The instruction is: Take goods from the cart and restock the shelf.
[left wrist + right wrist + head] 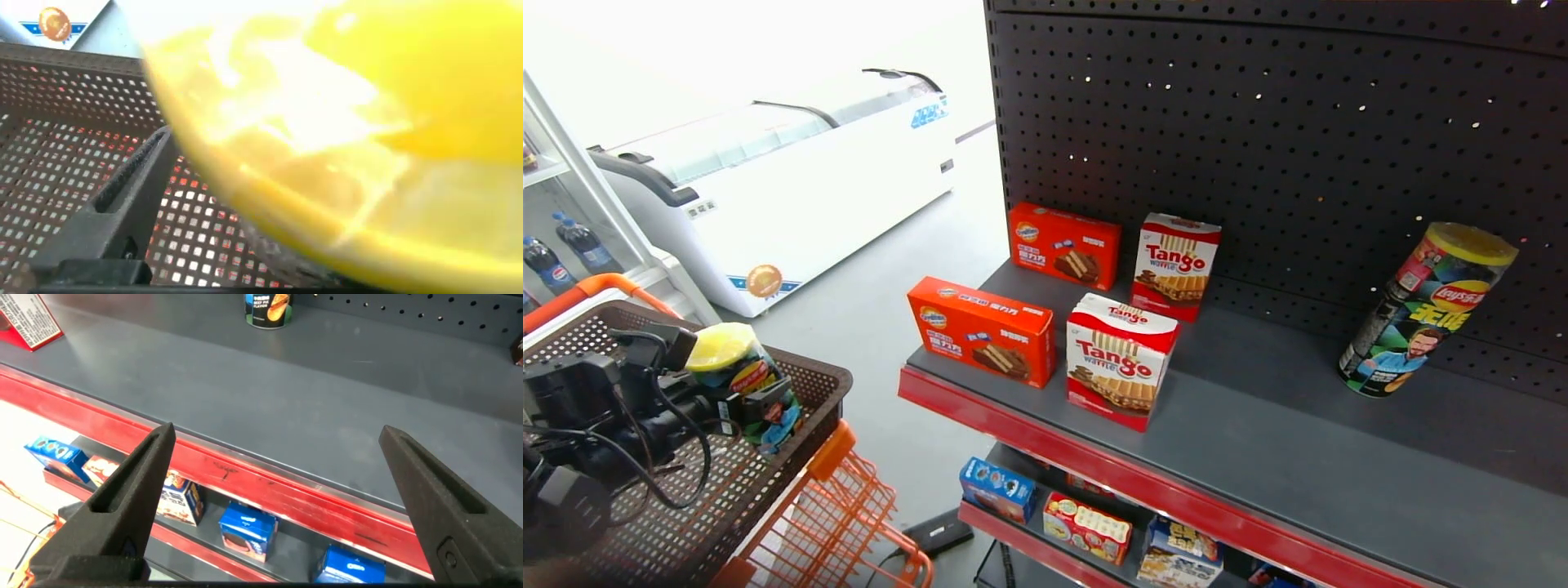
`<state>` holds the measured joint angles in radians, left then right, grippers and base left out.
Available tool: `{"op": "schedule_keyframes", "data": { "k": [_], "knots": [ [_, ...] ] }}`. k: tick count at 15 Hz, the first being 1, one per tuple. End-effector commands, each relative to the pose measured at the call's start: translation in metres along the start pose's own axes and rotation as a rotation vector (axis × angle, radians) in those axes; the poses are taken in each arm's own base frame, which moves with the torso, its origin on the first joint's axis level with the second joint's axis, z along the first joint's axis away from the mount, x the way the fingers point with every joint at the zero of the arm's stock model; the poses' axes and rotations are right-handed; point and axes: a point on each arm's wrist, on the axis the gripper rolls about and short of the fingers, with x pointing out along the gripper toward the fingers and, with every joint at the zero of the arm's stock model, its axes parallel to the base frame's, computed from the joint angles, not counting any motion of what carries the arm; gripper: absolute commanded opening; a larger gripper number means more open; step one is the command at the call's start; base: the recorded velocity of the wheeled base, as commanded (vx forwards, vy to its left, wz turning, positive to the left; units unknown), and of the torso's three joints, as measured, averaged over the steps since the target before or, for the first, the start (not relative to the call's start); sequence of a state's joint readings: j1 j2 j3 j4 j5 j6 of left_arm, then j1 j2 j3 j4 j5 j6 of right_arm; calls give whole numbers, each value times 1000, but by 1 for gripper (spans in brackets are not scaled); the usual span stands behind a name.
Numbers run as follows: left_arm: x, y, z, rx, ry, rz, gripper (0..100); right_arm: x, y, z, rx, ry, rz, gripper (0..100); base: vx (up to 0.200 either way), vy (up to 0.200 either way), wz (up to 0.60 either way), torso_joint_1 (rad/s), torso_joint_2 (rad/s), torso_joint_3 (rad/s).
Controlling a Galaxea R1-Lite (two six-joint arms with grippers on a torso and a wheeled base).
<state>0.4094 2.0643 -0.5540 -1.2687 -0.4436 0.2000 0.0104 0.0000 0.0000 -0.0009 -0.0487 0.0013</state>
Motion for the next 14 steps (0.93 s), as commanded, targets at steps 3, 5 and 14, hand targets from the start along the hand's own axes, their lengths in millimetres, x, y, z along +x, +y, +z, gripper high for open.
{"op": "schedule_keyframes", "data": {
  "k": [3,5,14],
  "knots": [
    [14,-2,-9,-7,11,-28,100,0,0,0,0,1,0,100,0,0,0,0,0,0],
    [18,-7,-6,5,-10,-43,100,0,0,0,0,2,0,100,0,0,0,0,0,0],
    [-19,-18,48,139,-152,13,0,0,0,0,0,1,0,100,0,0,0,0,0,0]
  ]
}}
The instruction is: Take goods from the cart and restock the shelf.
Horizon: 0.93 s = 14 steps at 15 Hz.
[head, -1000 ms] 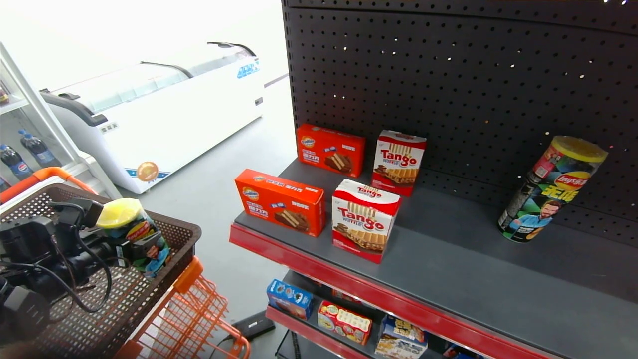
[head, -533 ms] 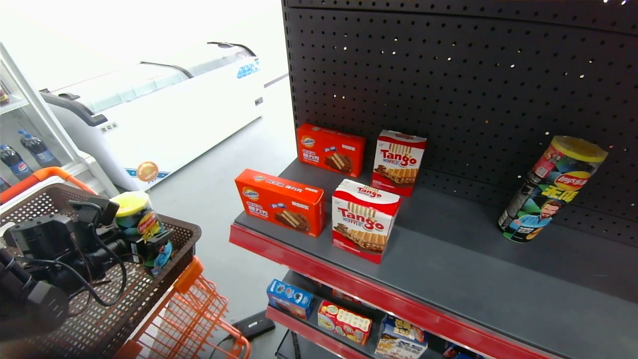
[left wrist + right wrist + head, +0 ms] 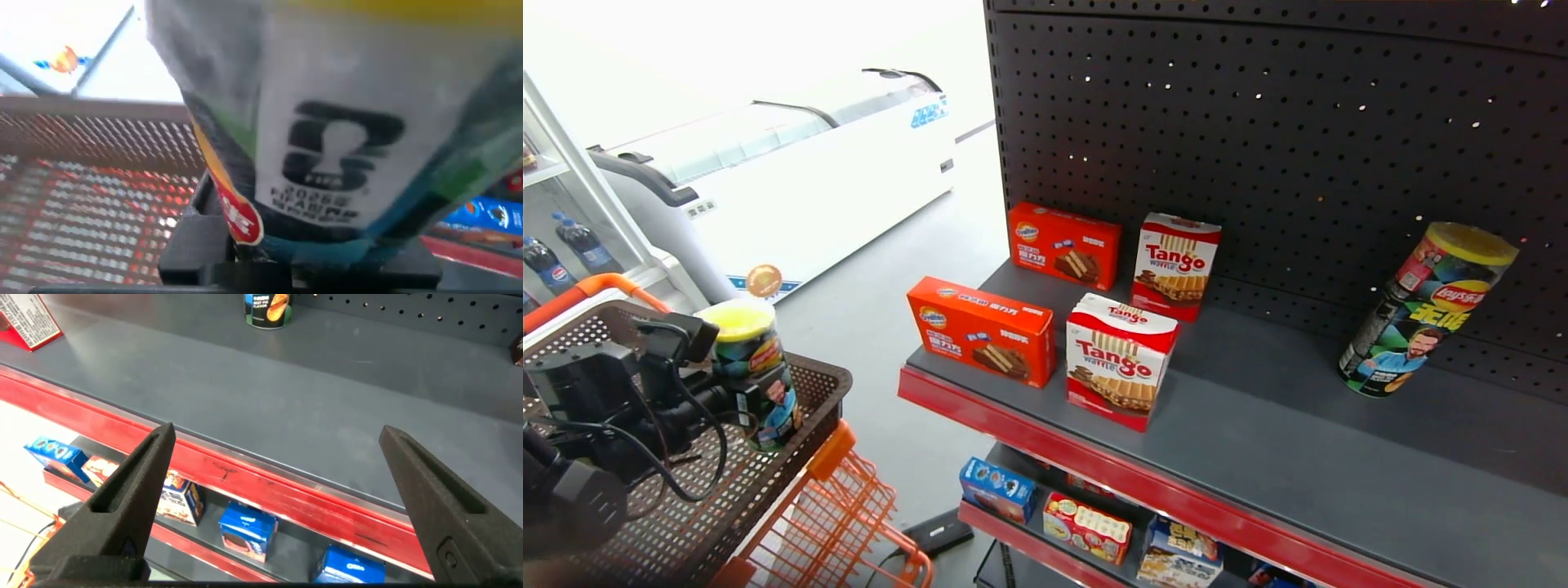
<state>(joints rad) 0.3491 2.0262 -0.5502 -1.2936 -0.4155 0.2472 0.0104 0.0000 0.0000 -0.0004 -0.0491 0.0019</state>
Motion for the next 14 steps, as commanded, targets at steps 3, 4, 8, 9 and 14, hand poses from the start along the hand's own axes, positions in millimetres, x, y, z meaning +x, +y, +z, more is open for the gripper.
{"op": "schedule_keyframes", "data": {
  "k": [3,4,8,9,14],
  "knots": [
    [-51,-13,84,109,-237,32,0,0,0,0,0,2,0,100,0,0,0,0,0,0],
    [-63,-19,97,121,-259,22,0,0,0,0,0,0,0,100,0,0,0,0,0,0],
    [-107,-70,131,57,-329,-13,0,0,0,0,0,0,0,100,0,0,0,0,0,0],
    [-118,-85,139,17,-317,-39,0,0,0,0,0,2,2,100,0,0,0,0,0,0],
    [-160,-127,139,-96,-228,-416,0,0,0,0,0,0,2,100,0,0,0,0,0,0]
  ]
}}
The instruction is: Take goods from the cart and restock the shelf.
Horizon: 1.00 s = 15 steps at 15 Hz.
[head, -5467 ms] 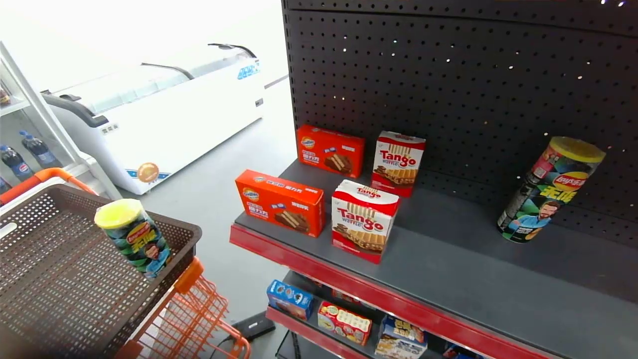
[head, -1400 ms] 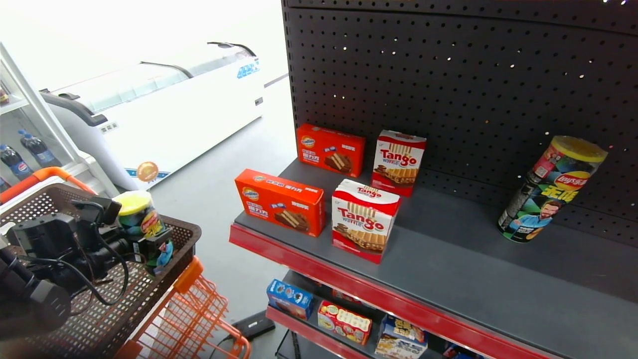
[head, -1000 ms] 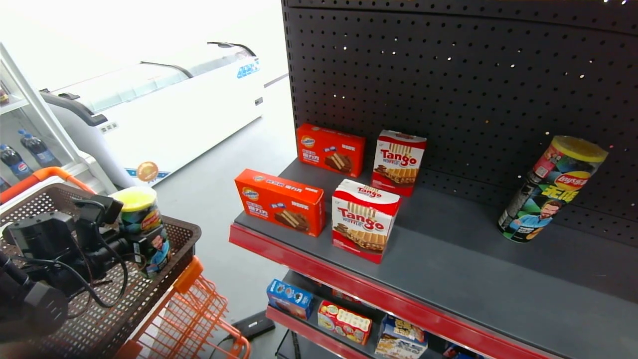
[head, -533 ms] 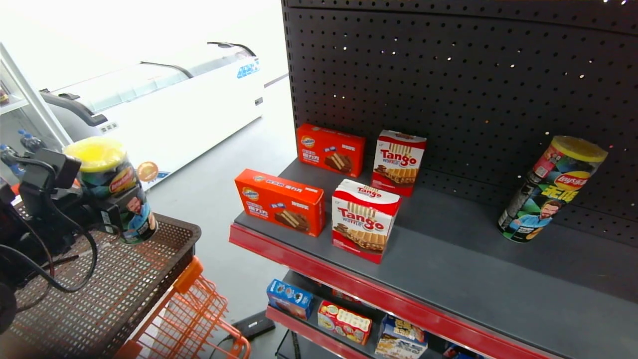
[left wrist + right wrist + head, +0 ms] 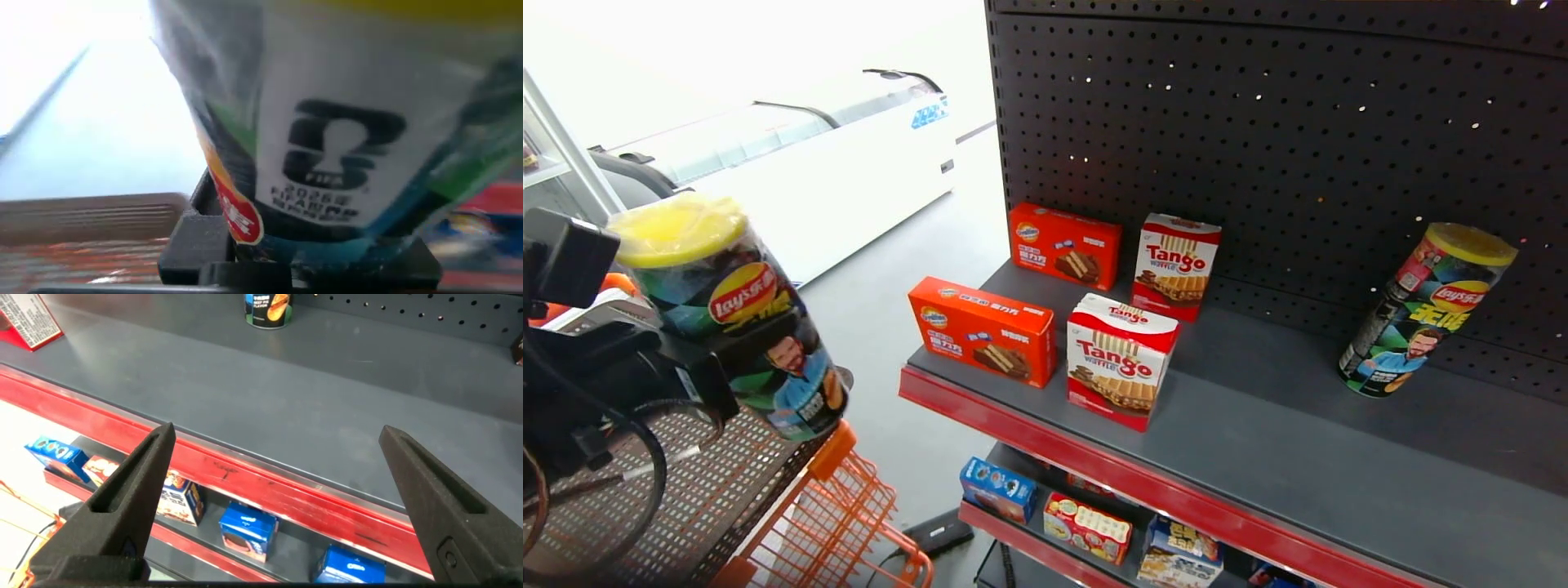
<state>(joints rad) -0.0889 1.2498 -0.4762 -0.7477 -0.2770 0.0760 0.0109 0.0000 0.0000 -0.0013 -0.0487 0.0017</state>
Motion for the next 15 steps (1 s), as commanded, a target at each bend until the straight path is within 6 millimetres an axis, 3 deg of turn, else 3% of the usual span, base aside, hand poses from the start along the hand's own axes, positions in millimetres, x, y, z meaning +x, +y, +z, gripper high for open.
{"op": "schedule_keyframes", "data": {
  "k": [1,9,15],
  "knots": [
    [-21,-24,10,-38,-44,-157,0,0,0,0,0,1,0,100,0,0,0,0,0,0],
    [-19,-23,6,-43,-32,-271,0,0,0,0,0,3,0,100,0,0,0,0,0,0],
    [-2,-55,-2,-48,17,-488,0,0,0,0,0,1,0,100,0,0,0,0,0,0]
  ]
}}
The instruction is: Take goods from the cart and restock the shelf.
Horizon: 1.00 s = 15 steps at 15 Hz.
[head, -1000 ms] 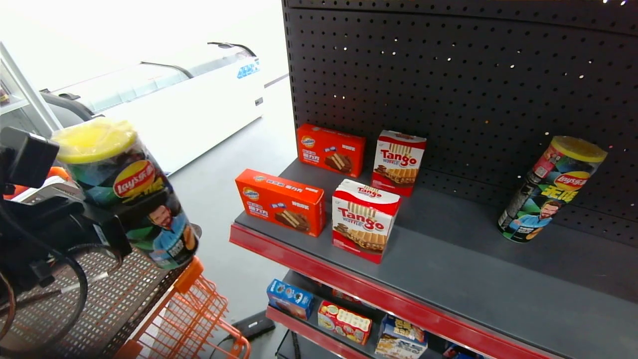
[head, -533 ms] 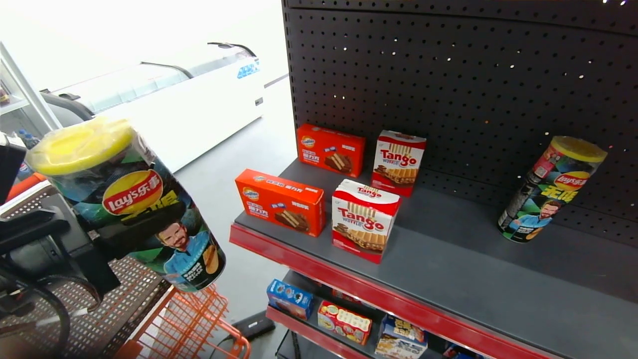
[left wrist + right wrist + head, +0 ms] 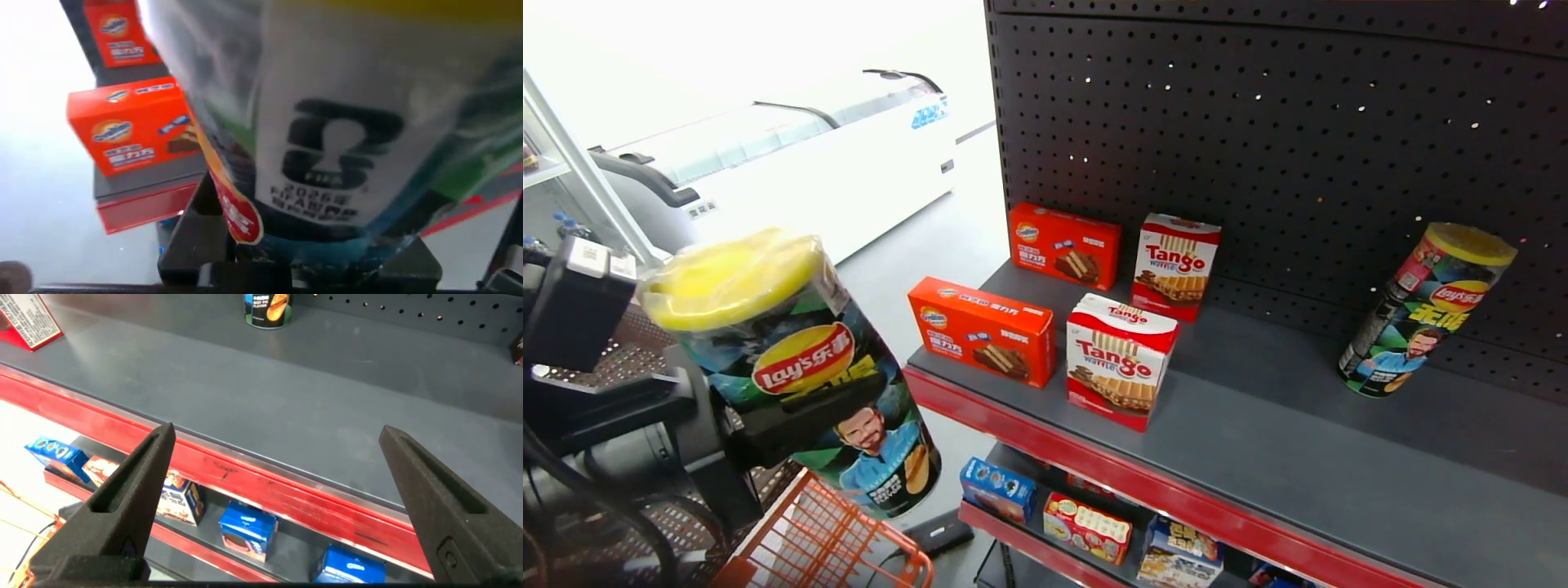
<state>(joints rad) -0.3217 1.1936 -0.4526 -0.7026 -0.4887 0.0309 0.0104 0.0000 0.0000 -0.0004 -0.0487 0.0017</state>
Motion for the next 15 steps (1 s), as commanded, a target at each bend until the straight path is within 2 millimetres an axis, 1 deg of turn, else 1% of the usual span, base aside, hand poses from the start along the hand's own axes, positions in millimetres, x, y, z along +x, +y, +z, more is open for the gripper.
{"op": "schedule_keyframes", "data": {
  "k": [1,4,7,10,11,12,15],
  "knots": [
    [13,-7,-5,-17,35,-73,0,0,0,0,0,0,1,100,0,0,0,0,0,0],
    [19,-8,-2,-16,32,-95,0,0,0,0,0,2,1,100,0,0,0,0,0,0],
    [26,-6,6,-7,11,-150,0,0,0,0,0,2,1,100,0,0,0,0,0,0],
    [44,1,14,-3,1,-236,0,0,0,0,0,0,5,100,0,0,0,0,0,0],
    [46,2,15,-3,1,-245,0,0,0,0,0,0,5,100,0,0,0,0,0,0],
    [55,4,17,0,-3,-276,0,0,0,0,0,0,5,100,0,0,0,0,0,0],
    [68,-3,21,7,-13,-346,0,0,0,0,0,0,5,100,0,0,-600,1,-1,4]
  ]
}}
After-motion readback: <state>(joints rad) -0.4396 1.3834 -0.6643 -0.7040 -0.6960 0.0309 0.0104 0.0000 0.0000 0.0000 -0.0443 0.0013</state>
